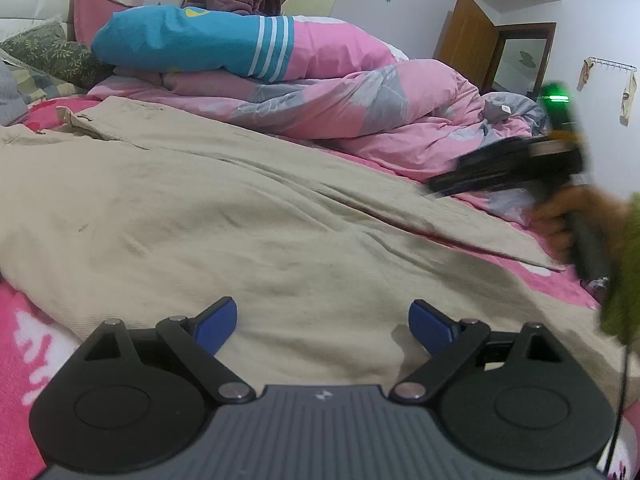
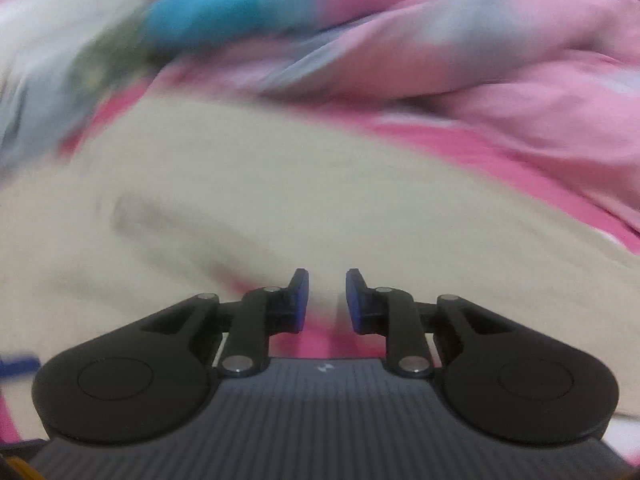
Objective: Fold clothes
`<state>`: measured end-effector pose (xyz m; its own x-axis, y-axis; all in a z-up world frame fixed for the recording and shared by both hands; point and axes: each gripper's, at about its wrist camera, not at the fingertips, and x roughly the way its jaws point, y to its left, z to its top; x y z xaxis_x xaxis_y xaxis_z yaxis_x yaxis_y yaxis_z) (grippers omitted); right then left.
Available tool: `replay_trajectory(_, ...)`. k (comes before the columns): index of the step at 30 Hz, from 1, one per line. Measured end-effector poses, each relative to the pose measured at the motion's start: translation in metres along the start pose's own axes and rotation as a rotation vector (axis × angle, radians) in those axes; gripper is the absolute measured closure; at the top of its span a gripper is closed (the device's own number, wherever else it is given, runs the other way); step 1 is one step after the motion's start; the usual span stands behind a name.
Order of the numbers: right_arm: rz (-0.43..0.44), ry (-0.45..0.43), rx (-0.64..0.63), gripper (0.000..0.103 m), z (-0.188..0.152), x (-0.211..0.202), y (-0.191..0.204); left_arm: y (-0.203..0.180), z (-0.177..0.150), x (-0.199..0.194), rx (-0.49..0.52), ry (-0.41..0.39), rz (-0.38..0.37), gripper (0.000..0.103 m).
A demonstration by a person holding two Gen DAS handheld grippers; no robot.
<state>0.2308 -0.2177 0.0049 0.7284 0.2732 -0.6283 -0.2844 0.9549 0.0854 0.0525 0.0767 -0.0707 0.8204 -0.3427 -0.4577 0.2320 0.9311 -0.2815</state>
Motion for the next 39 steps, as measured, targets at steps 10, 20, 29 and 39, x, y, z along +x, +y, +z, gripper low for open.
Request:
replay_trajectory(10,0.045,0.123,0.099,0.06,-0.077,-0.076,-0.083,-0.003,0.0,0.001,0.006,0.001,0.007,0.009)
replay_trajectory(20,-0.013,0.184,-0.234,0.103,-0.107,-0.061,-0.032,-0.005,-0.001,0.0,0.014,0.002,0.015,0.009)
replay_trajectory(29,-0.24,0.083,-0.092,0.099,-0.111,-0.051,-0.061,-0.008,-0.001,-0.001,0.031,0.008,0.031,0.009)
replay_trajectory(39,-0.32,-0.033,0.423,0.046,-0.188,-0.191,-0.165,-0.007,-0.002,0.0,0.027,0.005,0.026,0.009)
